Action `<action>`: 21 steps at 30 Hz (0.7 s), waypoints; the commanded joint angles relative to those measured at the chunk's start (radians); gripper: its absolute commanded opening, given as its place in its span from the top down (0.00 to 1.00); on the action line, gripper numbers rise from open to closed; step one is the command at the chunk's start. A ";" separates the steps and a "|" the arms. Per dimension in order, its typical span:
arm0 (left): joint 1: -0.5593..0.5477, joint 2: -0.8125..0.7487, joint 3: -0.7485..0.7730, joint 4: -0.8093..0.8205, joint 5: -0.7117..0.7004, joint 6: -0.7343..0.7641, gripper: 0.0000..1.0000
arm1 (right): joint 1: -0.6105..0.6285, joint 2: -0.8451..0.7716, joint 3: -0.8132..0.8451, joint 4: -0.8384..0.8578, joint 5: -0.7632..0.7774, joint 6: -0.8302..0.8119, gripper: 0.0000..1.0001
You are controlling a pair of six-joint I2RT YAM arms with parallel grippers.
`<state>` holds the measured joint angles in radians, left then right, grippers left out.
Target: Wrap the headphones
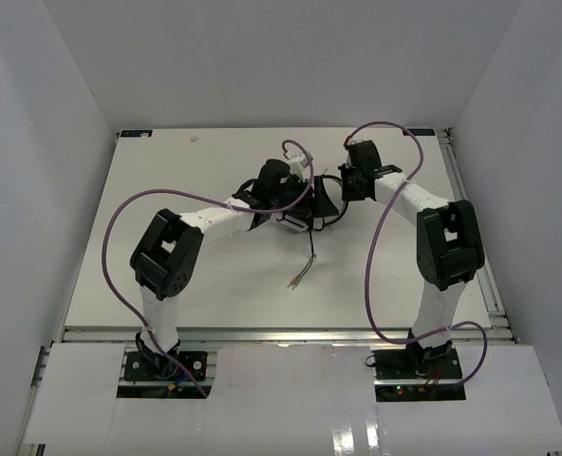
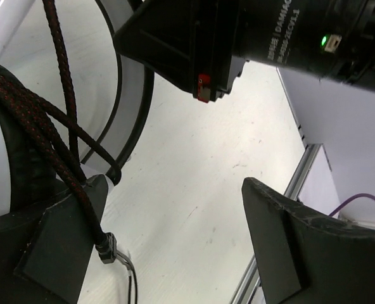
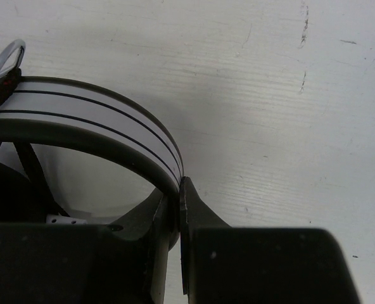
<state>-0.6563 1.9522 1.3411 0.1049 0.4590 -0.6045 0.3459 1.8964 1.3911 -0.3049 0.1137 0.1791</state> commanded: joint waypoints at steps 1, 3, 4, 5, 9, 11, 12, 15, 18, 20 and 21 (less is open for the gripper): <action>-0.023 -0.040 -0.011 -0.216 0.029 0.045 0.02 | -0.030 0.004 0.086 0.049 0.017 0.063 0.92; -0.028 -0.057 -0.016 -0.247 0.018 0.060 0.02 | -0.036 0.014 0.100 0.039 0.020 0.075 0.92; -0.032 -0.065 -0.018 -0.253 0.014 0.060 0.02 | -0.040 0.016 0.104 0.037 0.019 0.080 0.92; -0.035 -0.071 -0.018 -0.260 0.011 0.060 0.02 | -0.044 0.019 0.107 0.034 0.015 0.085 0.92; -0.054 -0.089 -0.001 -0.306 -0.004 0.061 0.02 | -0.068 0.034 0.127 0.020 -0.021 0.116 0.92; -0.060 -0.101 0.010 -0.338 -0.025 0.069 0.02 | -0.080 0.036 0.129 0.018 -0.035 0.121 0.92; -0.061 -0.104 0.011 -0.346 -0.034 0.071 0.02 | -0.085 0.036 0.129 0.017 -0.041 0.124 0.92; -0.063 -0.143 0.003 -0.364 -0.071 0.084 0.02 | -0.097 0.038 0.127 0.015 -0.070 0.132 0.92; -0.063 -0.171 -0.003 -0.375 -0.082 0.094 0.02 | -0.099 0.035 0.122 0.018 -0.084 0.129 0.92; -0.063 -0.197 -0.015 -0.381 -0.078 0.099 0.02 | -0.098 0.034 0.119 0.018 -0.093 0.121 0.87; -0.063 -0.216 -0.023 -0.385 -0.078 0.104 0.02 | -0.098 0.033 0.117 0.019 -0.098 0.116 0.82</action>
<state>-0.7231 1.8734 1.3341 -0.2555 0.4009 -0.5300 0.2364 1.9404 1.4624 -0.3458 0.0894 0.2592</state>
